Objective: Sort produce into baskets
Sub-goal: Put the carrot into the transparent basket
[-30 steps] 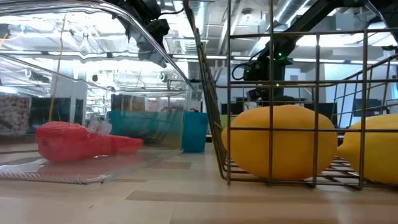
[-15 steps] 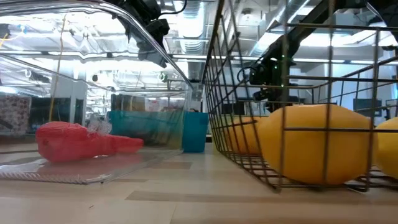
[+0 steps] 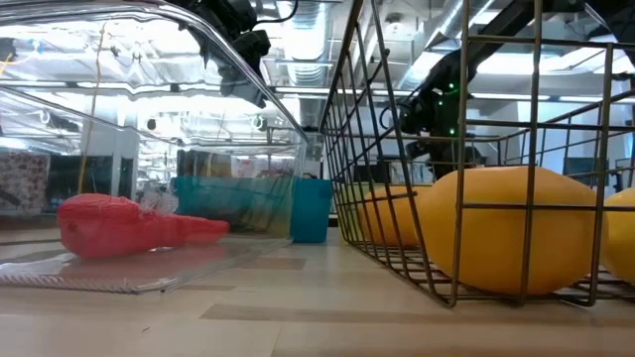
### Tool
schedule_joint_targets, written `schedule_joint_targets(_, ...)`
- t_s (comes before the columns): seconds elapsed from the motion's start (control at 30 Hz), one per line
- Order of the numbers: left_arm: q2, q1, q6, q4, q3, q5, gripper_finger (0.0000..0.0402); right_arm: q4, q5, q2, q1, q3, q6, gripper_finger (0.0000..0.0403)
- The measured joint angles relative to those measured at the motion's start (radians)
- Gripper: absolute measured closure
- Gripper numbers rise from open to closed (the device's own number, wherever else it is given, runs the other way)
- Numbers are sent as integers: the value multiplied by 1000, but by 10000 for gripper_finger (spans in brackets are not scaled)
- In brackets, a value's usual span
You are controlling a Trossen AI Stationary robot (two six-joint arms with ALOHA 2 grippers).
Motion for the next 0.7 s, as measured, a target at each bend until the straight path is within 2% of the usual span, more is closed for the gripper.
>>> schedule_joint_targets(0.3, 0, 0, 0, 0, 0, 0, 207, -86, -6, 0, 60, -3, -20, 117)
schedule_joint_targets(0.7, 0, -9, 0, 0, 0, 1, 207, 59, 15, 4, 45, -85, -40, 117)
